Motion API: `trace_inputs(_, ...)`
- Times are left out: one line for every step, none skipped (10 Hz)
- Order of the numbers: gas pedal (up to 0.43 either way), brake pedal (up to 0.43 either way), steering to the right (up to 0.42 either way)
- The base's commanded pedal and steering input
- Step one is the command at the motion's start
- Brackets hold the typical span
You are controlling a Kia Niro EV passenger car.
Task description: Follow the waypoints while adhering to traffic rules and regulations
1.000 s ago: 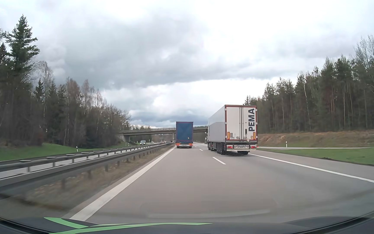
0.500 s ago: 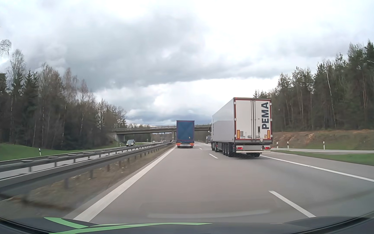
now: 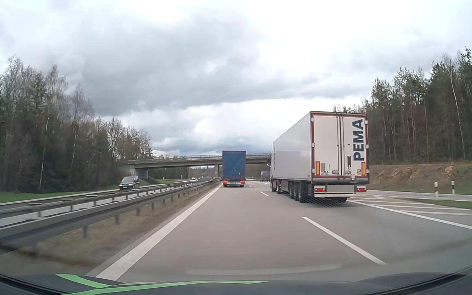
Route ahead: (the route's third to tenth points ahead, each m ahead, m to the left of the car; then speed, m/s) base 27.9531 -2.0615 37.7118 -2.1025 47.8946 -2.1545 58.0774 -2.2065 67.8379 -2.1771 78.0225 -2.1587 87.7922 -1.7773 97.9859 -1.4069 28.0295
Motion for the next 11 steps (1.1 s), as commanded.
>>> trace_inputs(0.087, 0.0, -0.003)
trace_inputs(0.087, 0.0, -0.003)
trace_inputs(0.079, 0.0, -0.003)
trace_inputs(0.067, 0.0, -0.003)
trace_inputs(0.067, 0.0, -0.004)
trace_inputs(0.067, 0.0, -0.003)
trace_inputs(0.059, 0.0, -0.003)
trace_inputs(0.059, 0.0, -0.003)
trace_inputs(0.059, 0.0, -0.004)
trace_inputs(0.059, 0.0, -0.004)
trace_inputs(0.059, 0.0, -0.004)
